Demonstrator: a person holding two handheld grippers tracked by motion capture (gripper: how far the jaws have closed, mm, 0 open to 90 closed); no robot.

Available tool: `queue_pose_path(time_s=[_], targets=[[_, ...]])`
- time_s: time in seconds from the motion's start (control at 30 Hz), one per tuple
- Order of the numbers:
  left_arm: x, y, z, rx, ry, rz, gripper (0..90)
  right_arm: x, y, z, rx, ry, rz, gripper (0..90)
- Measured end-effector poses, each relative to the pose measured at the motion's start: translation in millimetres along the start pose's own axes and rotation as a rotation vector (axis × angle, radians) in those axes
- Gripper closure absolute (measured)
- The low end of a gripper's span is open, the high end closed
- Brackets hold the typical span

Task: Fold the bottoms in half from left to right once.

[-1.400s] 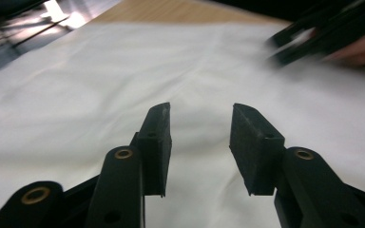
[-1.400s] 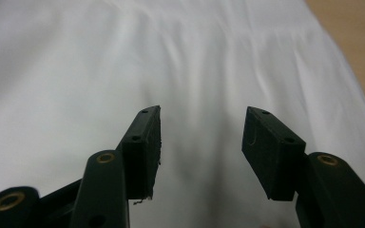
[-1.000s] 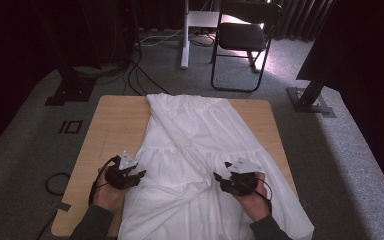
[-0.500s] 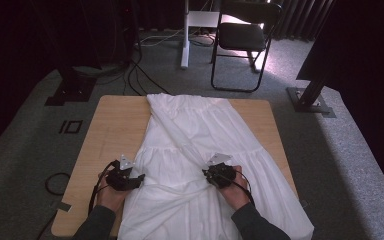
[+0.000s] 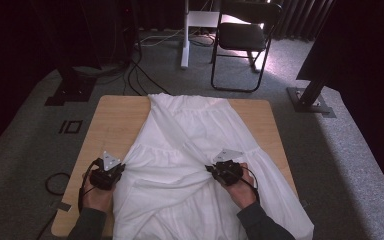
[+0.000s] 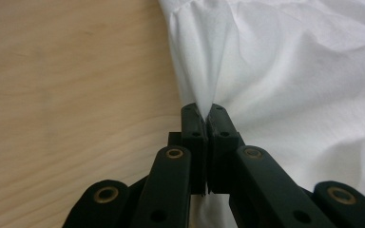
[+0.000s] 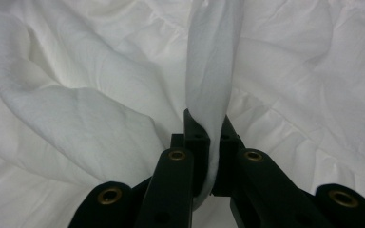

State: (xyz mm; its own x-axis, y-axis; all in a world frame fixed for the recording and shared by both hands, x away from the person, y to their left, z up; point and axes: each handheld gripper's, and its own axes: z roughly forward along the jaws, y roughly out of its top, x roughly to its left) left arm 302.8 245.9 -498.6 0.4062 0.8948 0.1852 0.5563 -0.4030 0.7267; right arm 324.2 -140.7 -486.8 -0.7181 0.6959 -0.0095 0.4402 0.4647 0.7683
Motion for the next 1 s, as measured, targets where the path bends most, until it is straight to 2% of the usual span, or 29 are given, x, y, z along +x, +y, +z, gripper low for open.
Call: queue_pose_path(time_s=[0.1, 0.2, 0.27, 0.33, 0.37, 0.4, 0.43, 0.47, 0.5, 0.53, 0.57, 0.6, 0.67, 0.77, 0.83, 0.9, 1.0], targets=[[-5.3, 9.3, -10.6, -0.032, -0.024, 0.023, 88.5, 5.7, 2.7, 1.7, -0.007, -0.016, -0.017, 88.4], [-18.6, 24.3, -23.3, -0.096, -0.061, 0.054, 88.1, 2.6, 6.1, -12.0, -0.044, -0.026, -0.01, 88.4], [-33.7, 35.4, -30.9, -0.126, -0.058, 0.108, 87.9, -3.1, 10.3, -32.9, -0.11, -0.041, 0.0, 88.4], [-52.6, 43.8, -31.8, -0.141, -0.037, 0.154, 84.9, -11.9, 14.9, -62.8, -0.229, -0.064, 0.03, 88.5], [-60.7, 46.7, -29.0, -0.138, -0.044, 0.163, 77.8, -18.1, 15.6, -77.9, -0.285, -0.078, 0.058, 88.5], [-69.1, 48.5, -23.8, -0.126, -0.039, 0.175, 70.2, -24.6, 14.7, -90.6, -0.315, -0.117, 0.079, 88.5], [-76.6, 49.2, -17.4, -0.112, -0.033, 0.188, 63.5, -31.6, 12.5, -99.7, -0.313, -0.184, 0.081, 88.4], [-83.8, 48.9, -8.2, -0.088, -0.056, 0.187, 58.8, -40.9, 8.2, -104.8, -0.29, -0.236, 0.094, 88.4], [-88.0, 48.4, -2.1, -0.078, -0.074, 0.184, 56.5, -56.1, -0.4, -106.6, -0.265, -0.256, 0.14, 88.3], [-88.0, 48.4, -2.1, -0.078, -0.074, 0.184, 54.9, -56.1, -0.4, -106.6, -0.265, -0.256, 0.14, 88.3], [-97.1, 46.5, 13.6, -0.051, -0.101, 0.186, 54.9, -65.4, -6.7, -105.0, -0.24, -0.268, 0.165, 88.1], [-101.5, 45.7, 23.6, -0.026, -0.128, 0.174, 50.5, -86.2, -26.7, -92.7, -0.148, -0.317, 0.206, 87.8], [-109.2, 43.9, 38.6, 0.009, -0.138, 0.177, 45.6, -102.5, -51.6, -71.2, -0.045, -0.32, 0.244, 87.1], [-116.8, 39.1, 58.4, 0.063, -0.151, 0.199, 46.3, -113.5, -79.6, -45.0, 0.061, -0.315, 0.275, 85.1], [-118.3, 35.3, 68.8, 0.094, -0.145, 0.216, 53.9, -115.5, -90.9, -33.4, 0.108, -0.31, 0.276, 82.9], [-114.2, 34.7, 72.9, 0.08, -0.159, 0.194, 59.2, -115.5, -95.7, -26.9, 0.132, -0.302, 0.278, 82.0], [-104.9, 37.9, 78.6, 0.085, -0.108, 0.214, 62.7, -114.2, -95.6, -19.3, 0.148, -0.283, 0.285, 79.3]])
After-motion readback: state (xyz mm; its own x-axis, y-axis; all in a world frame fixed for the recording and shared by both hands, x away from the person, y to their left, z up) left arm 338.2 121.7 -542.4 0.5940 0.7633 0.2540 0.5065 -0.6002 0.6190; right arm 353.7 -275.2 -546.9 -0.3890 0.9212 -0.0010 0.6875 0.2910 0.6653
